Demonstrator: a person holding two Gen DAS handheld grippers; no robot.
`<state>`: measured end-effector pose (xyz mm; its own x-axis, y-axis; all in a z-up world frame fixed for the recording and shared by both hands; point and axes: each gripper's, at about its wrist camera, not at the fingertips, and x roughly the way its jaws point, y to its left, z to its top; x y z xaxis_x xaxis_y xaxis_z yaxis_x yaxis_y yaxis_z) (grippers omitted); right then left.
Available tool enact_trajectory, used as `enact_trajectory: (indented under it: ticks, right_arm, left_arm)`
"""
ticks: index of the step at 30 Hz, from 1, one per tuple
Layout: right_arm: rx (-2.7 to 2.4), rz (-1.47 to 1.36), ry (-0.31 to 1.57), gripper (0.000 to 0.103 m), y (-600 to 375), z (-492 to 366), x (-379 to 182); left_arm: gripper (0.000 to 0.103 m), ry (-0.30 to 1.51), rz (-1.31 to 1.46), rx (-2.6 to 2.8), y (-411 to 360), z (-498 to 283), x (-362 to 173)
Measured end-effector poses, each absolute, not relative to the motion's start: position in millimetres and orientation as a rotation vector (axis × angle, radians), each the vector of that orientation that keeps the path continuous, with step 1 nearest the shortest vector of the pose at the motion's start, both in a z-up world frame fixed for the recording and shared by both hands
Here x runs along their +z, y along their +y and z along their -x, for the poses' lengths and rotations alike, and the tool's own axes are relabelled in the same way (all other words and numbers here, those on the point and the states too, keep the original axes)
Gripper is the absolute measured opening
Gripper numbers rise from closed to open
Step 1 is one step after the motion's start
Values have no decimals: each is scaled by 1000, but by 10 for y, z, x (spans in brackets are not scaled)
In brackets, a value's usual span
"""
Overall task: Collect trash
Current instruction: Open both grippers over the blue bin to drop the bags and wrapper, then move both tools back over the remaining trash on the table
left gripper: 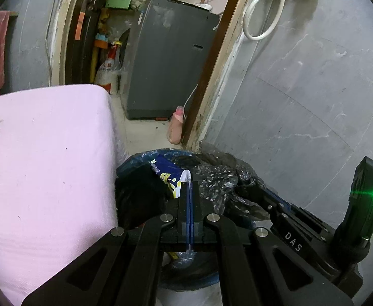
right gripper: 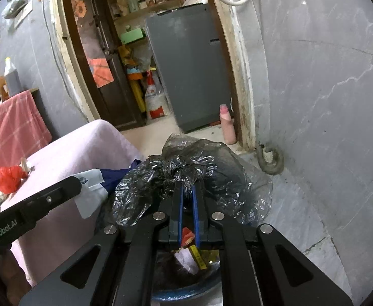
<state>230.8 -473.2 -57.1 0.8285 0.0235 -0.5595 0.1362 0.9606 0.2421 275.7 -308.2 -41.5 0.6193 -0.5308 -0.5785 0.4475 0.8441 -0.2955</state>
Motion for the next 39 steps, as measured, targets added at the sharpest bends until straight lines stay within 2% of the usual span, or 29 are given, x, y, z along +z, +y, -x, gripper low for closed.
enact_trajectory:
  ticks: [6,9,11,12,15,23,24,25,26,29,31,32,34,39]
  right_arm:
    - [-43,-284,599,8,-4744,-2353,-550]
    - [-37,-290,609,11,-4760,-2347,-571]
    - [-33,-291,607,16,-4755,-2351,-558]
    - [-29,-290,600,23,-4751,-2340,-539]
    - [-20,-283,582,24,-4725,-2318,-481]
    - [-32,-226,468,31,-4569,-2156,-91]
    - [-32,-220,448,38,-4540,-2127,-27]
    - [-32,-215,423,50,-4511,-2088,36]
    - [-32,-209,398,53,-4478,-2049,101]
    - [-29,-187,356,54,-4366,-1968,263]
    - [-26,-182,335,57,-4299,-1920,334]
    - [-24,-179,323,59,-4260,-1894,379]
    - [-14,-175,299,71,-4172,-1844,464]
    - [21,-161,251,89,-3894,-1745,710]
  left_arm:
    - [1,711,146,-570,-3027,-2751,-409]
    - [10,707,159,-569,-2991,-2755,-393]
    - [17,695,175,-565,-2949,-2749,-377]
    - [21,690,181,-563,-2937,-2753,-350]
    - [24,670,199,-553,-2875,-2760,-268]
    - [42,532,197,-489,-2592,-2635,75]
    - [46,518,193,-480,-2555,-2612,111]
    - [50,499,188,-467,-2506,-2588,166]
    - [52,488,184,-458,-2486,-2575,197]
    - [59,450,173,-431,-2354,-2496,324]
    - [73,429,172,-409,-2252,-2455,395]
    - [75,415,170,-397,-2195,-2430,432]
    - [82,392,168,-375,-2071,-2366,506]
    - [97,356,179,-330,-1701,-2183,610]
